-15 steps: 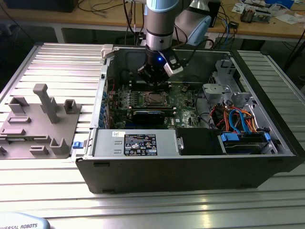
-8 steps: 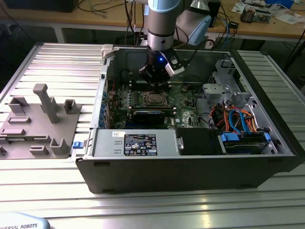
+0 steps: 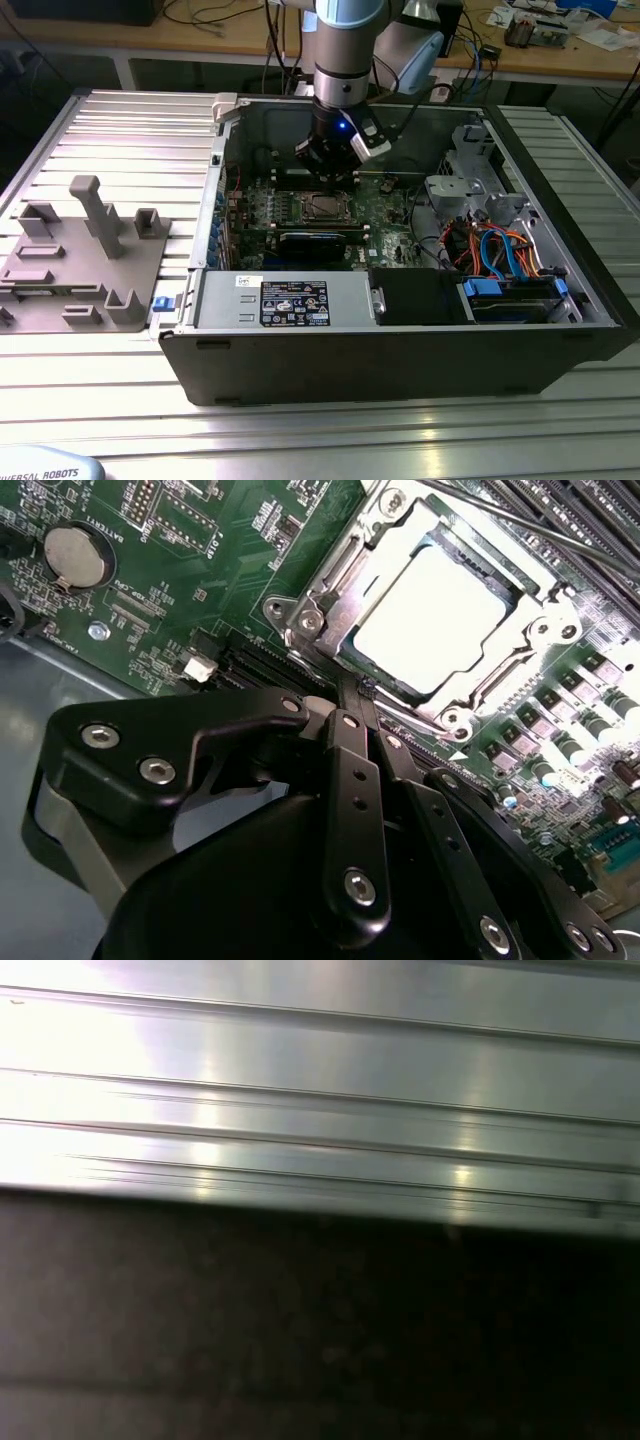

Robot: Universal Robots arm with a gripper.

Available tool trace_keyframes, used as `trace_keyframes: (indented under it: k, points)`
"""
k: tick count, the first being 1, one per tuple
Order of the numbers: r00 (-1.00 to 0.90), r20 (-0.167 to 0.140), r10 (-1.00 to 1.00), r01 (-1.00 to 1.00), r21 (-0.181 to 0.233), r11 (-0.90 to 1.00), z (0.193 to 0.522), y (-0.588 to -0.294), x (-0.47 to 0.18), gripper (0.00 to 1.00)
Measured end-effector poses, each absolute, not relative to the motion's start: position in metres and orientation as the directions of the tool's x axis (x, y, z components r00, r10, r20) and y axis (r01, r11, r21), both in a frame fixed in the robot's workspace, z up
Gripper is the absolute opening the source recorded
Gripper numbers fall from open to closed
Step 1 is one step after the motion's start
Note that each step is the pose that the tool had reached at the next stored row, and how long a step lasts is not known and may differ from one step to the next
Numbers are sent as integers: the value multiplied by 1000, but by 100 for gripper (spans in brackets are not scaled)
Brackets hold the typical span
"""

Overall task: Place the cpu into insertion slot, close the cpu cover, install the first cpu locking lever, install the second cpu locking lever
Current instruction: 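Install the first cpu locking lever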

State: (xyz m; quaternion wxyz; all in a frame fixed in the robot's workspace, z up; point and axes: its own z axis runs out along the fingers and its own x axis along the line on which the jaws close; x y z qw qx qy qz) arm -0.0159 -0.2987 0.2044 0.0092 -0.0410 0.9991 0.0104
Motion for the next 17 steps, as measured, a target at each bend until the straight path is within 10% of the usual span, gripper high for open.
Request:
trace_keyframes:
  k: [17]
  points:
    - [-996, -19, -82, -82, 20, 996, 202, -299, -8, 11]
